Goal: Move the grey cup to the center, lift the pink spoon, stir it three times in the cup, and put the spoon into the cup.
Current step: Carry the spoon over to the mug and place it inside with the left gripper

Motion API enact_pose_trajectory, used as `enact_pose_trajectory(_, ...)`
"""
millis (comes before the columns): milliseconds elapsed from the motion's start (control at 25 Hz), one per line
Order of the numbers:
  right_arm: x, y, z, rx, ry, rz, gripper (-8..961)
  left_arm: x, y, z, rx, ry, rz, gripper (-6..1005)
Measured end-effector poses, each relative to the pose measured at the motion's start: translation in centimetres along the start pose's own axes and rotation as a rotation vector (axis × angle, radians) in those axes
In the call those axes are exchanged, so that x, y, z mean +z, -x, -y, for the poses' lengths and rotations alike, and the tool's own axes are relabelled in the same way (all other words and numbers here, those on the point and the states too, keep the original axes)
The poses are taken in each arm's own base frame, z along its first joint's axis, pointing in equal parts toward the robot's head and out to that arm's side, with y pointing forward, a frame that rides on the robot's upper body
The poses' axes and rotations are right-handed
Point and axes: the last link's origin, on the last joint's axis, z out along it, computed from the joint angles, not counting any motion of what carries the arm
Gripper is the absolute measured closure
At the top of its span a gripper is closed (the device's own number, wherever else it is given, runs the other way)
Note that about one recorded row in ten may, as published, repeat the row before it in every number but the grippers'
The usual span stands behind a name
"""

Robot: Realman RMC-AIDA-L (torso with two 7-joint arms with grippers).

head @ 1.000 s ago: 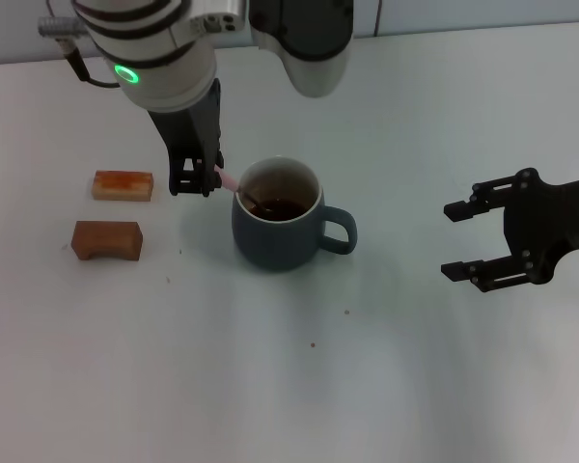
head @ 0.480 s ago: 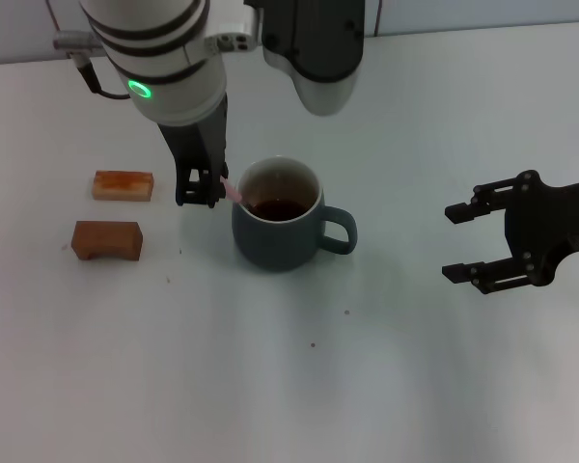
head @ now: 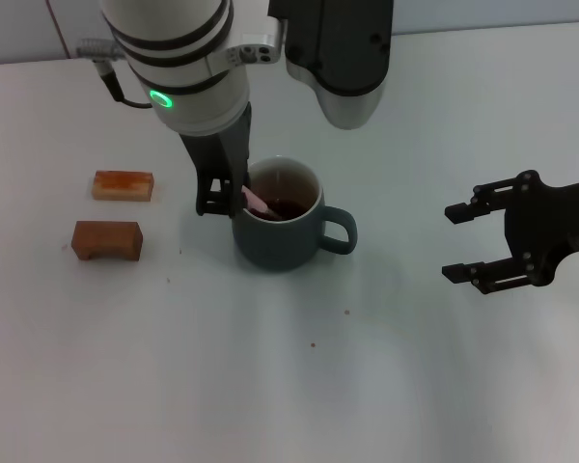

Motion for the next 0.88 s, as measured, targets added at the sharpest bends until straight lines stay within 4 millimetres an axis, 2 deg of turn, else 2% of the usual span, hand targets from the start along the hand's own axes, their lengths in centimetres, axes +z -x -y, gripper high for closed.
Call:
enact_pose_trajectory(440, 0.0, 0.0, 0.0, 0.001, 0.0, 0.0, 249, 0.2, -1.1, 1.2, 0.014, -0.058, -0.059, 756)
enact_pose_trajectory(880, 0.0, -0.1, 0.0, 0.006, -0.002, 0.002, 249, 1.3, 0.1, 2.1, -0.018, -0.065, 0.011, 751)
